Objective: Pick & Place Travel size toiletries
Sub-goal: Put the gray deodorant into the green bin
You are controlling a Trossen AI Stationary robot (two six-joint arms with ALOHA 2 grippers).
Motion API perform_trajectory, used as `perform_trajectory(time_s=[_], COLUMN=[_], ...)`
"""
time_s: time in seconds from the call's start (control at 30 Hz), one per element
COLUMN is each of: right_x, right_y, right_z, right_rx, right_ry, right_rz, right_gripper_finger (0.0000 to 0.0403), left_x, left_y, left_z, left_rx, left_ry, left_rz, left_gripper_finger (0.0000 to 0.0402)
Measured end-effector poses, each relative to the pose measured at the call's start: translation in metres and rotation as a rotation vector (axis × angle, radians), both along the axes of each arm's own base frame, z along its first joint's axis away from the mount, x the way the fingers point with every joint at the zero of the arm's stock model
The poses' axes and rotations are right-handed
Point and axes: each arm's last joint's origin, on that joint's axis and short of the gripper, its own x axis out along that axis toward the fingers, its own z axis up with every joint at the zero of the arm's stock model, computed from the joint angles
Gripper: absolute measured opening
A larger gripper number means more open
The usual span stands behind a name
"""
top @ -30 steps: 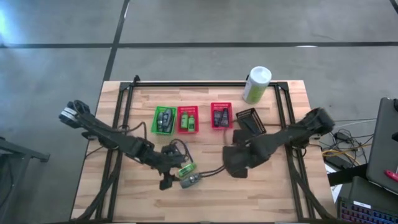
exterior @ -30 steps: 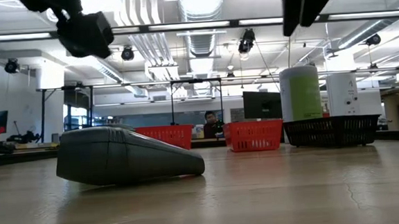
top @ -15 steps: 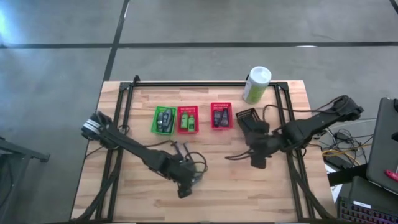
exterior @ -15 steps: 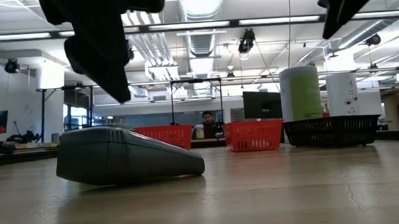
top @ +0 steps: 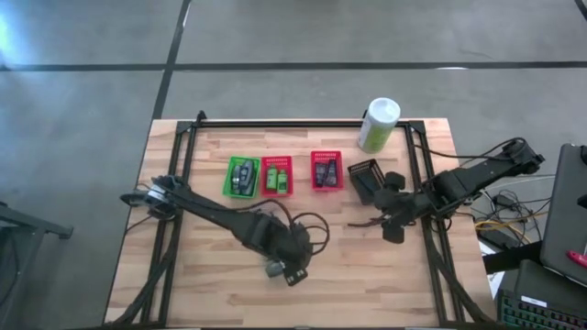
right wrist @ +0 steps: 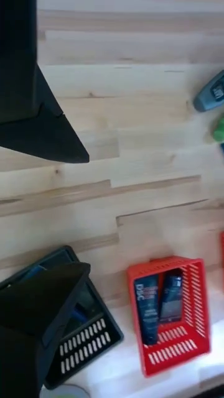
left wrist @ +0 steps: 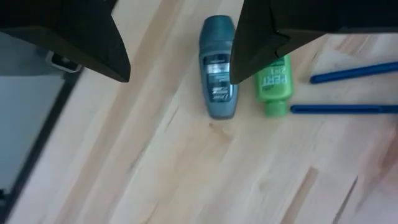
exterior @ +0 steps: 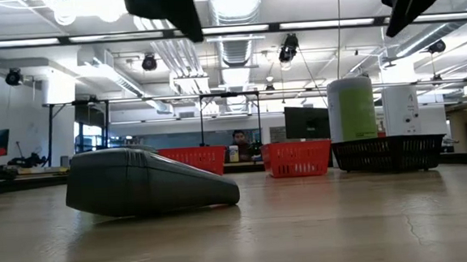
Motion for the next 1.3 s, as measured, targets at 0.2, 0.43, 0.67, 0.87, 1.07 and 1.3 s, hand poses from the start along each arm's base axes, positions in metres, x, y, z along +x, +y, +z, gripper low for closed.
perform_trajectory(time_s=[0.2,0.43,0.67,0.87,1.07,1.3], right_x=[0.002,0.003,0.002,0.002,0.001,0.001], right_y=[0.0,0.001,0.001,0.0,0.0,-0.001], right_z=[0.013,0.015,0.008,0.003,-0.001,-0.001], right_rx=[0.002,0.006,0.008,0.003,-0.005,-0.029], right_ry=[-0.033,-0.041,-0.021,-0.006,0.005,-0.002], right_rz=[0.018,0.016,-0.001,-0.003,-0.005,-0.01], right_gripper_finger=[0.0259,0.0247,0.0235,0.0226,0.0226,0.0246], left_x=[-0.003,-0.016,-0.028,-0.035,-0.033,-0.035], left_y=[0.003,-0.009,-0.035,-0.045,-0.051,-0.046], left_z=[-0.013,-0.05,-0.071,-0.076,-0.081,-0.095], left_rx=[0.029,0.079,0.192,0.191,0.198,0.187], left_ry=[0.053,0.143,0.081,0.082,0.014,0.019], left_rz=[-0.004,-0.036,-0.236,-0.251,-0.254,-0.139], left_gripper_finger=[0.028,0.028,0.0296,0.0296,0.0298,0.0298])
